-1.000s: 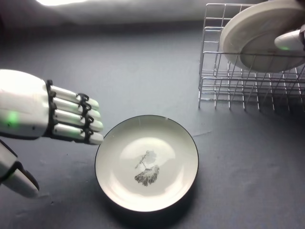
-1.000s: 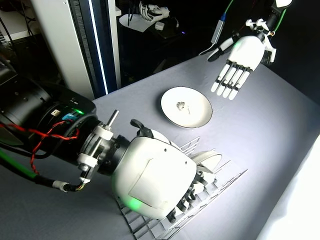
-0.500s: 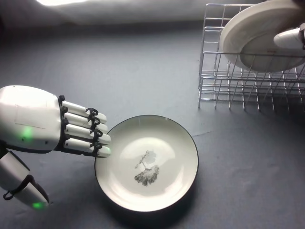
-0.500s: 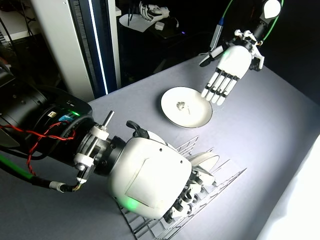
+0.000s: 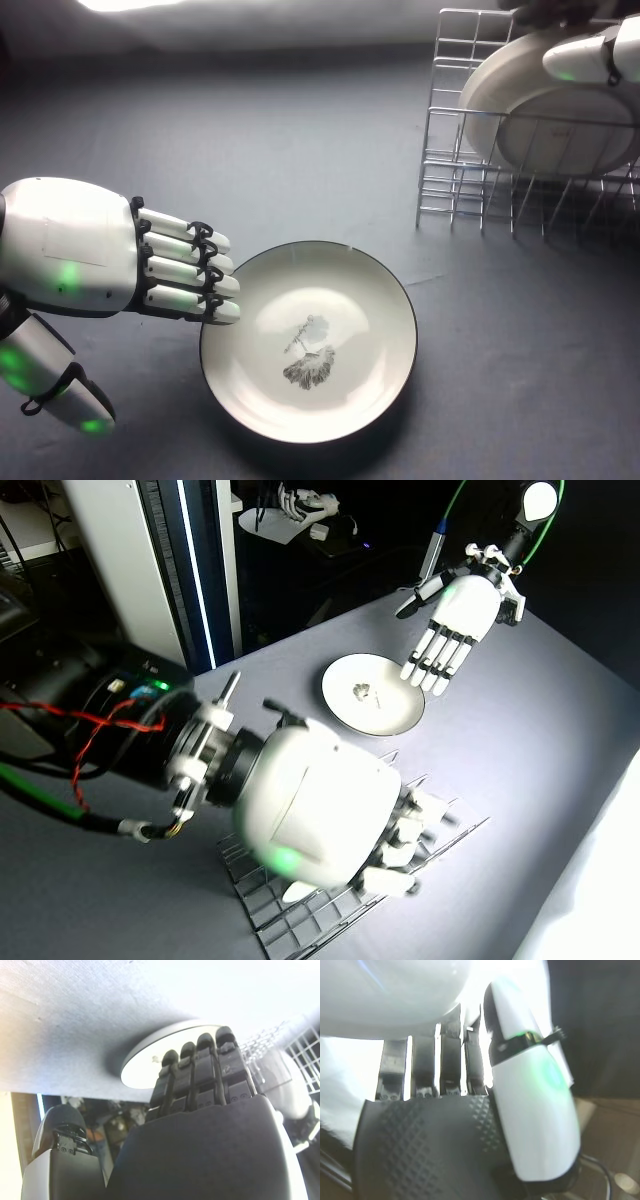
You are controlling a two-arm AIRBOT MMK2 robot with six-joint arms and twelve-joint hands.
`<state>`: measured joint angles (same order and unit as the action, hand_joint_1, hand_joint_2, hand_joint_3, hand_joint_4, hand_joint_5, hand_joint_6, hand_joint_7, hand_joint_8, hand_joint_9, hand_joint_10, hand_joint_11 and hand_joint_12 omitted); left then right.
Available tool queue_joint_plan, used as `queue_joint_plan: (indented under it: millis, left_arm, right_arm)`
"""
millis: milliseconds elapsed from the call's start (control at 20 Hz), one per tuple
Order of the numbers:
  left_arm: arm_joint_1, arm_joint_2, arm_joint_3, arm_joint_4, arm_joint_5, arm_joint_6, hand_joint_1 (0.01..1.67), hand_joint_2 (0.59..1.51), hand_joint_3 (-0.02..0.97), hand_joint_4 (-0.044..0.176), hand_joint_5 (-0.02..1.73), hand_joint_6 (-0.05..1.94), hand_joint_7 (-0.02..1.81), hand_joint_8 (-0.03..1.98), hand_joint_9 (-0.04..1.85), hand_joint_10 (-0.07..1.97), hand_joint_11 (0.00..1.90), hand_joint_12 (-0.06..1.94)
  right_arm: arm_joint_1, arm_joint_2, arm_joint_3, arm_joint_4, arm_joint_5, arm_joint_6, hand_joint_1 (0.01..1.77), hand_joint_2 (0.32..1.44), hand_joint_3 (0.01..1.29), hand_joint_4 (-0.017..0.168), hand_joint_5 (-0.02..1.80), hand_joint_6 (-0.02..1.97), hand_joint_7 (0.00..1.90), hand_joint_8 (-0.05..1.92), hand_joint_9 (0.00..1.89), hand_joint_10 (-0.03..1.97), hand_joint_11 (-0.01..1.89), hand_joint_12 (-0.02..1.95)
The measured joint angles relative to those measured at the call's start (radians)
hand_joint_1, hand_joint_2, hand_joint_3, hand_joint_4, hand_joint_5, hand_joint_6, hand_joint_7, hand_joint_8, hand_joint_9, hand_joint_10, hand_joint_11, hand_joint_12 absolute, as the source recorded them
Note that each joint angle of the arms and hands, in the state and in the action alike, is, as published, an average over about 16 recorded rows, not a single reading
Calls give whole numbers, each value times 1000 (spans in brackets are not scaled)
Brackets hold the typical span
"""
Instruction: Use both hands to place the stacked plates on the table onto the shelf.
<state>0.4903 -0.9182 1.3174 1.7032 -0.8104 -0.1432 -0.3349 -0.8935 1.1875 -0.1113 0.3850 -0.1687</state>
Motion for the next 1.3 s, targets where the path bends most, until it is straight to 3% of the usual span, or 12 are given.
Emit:
queue_joint_plan:
  millis: [150,600,1000,1300]
  left_arm:
    - [2,-2,-3,-1,6,0,15,1063,21,-4,22,21,19,12,19,9,16,12]
    - [16,-8,-15,-4,25,2,15,1065,16,-3,22,20,15,12,18,6,16,13]
    - [50,-16,-21,-16,49,11,14,1062,13,-4,22,20,17,11,-1,-10,16,13]
    - [96,-27,-13,-37,69,11,15,1060,13,-5,15,4,16,7,-16,-24,20,14]
  right_arm:
    - [11,0,-11,-55,25,0,1111,1183,14,-6,521,273,655,57,574,290,242,1319]
    - [21,-13,-33,-397,166,-2,1006,1189,15,-4,520,108,498,17,422,111,63,1190]
    - [22,-48,-44,-789,288,-10,860,1152,15,0,387,57,264,17,194,37,11,566]
    - [12,-70,-56,-969,324,-13,747,1115,15,4,276,44,120,17,62,22,11,151]
